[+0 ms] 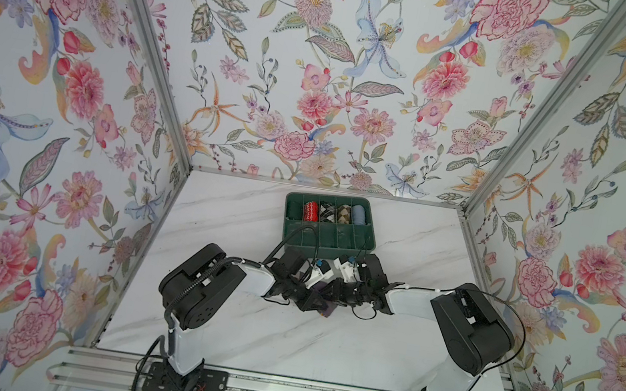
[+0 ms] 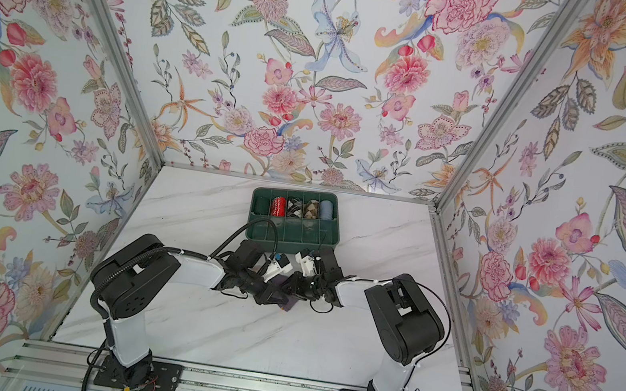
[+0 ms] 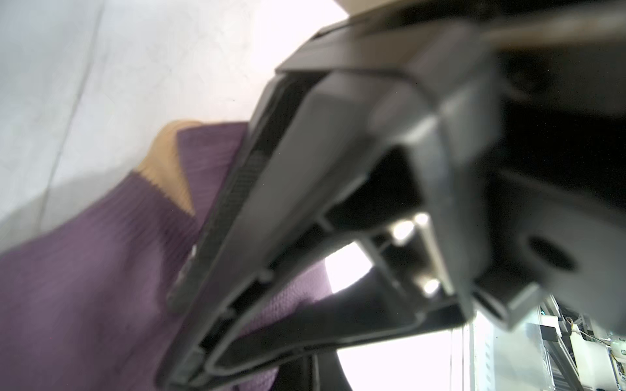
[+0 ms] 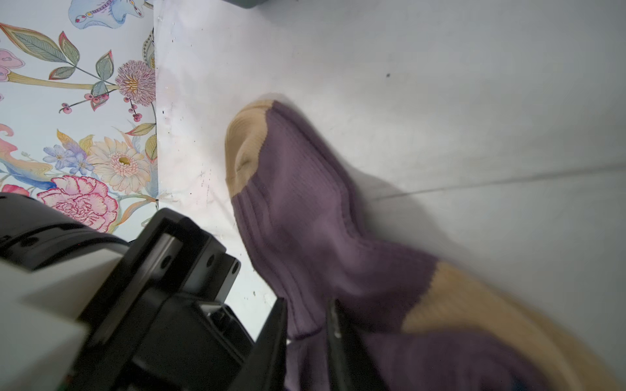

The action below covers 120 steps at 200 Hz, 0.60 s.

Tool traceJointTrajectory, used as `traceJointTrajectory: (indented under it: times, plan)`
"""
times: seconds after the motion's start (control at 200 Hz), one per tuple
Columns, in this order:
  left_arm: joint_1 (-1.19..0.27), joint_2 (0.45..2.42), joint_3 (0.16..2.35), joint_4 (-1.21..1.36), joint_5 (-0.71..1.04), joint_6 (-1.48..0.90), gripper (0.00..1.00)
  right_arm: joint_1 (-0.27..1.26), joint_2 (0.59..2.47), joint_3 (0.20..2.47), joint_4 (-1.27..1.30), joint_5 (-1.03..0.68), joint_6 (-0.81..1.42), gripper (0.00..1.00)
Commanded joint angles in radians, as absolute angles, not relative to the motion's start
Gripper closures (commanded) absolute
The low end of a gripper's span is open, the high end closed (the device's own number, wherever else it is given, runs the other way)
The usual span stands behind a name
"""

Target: Roll the socks

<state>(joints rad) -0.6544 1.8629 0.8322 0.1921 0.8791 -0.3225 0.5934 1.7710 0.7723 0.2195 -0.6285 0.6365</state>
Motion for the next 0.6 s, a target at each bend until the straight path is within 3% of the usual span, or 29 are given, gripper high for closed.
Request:
traceJointTrajectory:
  times: [0.0, 0.4, 0.595]
  plan:
    - [-0.644, 1.928, 0.808, 0.068, 0.712, -0.319, 1.0, 0.579, 1.727, 0.777, 0.114, -0.597, 0.578, 0.73]
    - [-0.629, 1.937, 0.816, 0.071, 0.722, -0.322, 1.0, 0.516, 1.559, 0.749, 0.163, -0.6, 0.574, 0.65]
    - [-0.617, 1.946, 0.818, 0.09, 0.737, -0.335, 1.0, 0.502, 1.434, 0.689, 0.036, -0.546, 0.579, 0.63]
